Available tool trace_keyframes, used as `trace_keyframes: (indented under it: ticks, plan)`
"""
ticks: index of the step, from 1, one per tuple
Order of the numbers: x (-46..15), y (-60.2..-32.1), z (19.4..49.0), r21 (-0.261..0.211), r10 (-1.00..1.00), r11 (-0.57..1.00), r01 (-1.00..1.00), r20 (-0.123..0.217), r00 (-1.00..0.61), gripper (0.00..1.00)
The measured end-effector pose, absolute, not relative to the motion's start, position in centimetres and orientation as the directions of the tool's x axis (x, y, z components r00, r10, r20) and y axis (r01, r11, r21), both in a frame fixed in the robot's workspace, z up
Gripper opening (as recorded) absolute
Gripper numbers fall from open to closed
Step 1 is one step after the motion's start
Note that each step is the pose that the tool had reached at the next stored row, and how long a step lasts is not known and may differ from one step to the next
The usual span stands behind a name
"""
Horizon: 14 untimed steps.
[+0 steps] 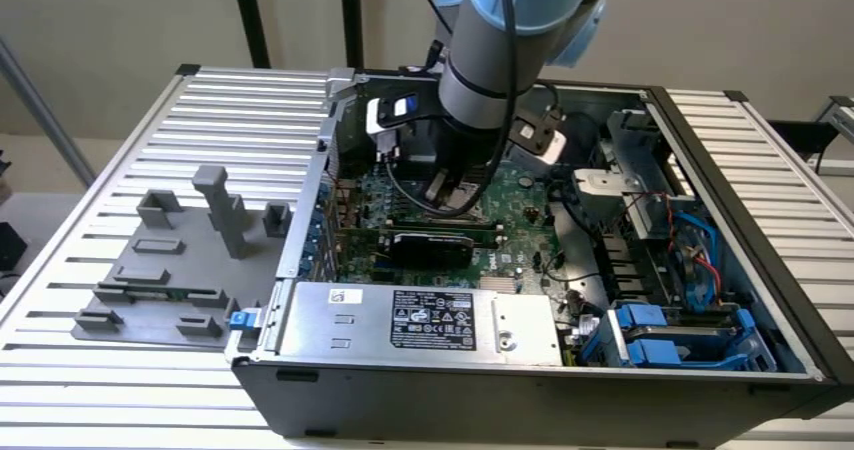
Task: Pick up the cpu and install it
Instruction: 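Install the second cpu locking lever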
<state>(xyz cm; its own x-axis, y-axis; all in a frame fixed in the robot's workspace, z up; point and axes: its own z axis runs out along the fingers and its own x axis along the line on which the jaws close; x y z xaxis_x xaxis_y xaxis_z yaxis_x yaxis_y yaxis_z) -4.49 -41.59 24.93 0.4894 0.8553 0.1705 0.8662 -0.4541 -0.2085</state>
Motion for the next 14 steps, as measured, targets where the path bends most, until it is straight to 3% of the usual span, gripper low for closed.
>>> trace_keyframes:
  ticks: [14]
  plan:
    - [-6.2,-41.2,24.9,-0.207,0.853,-0.456,0.865,0.175,0.492,0.11]
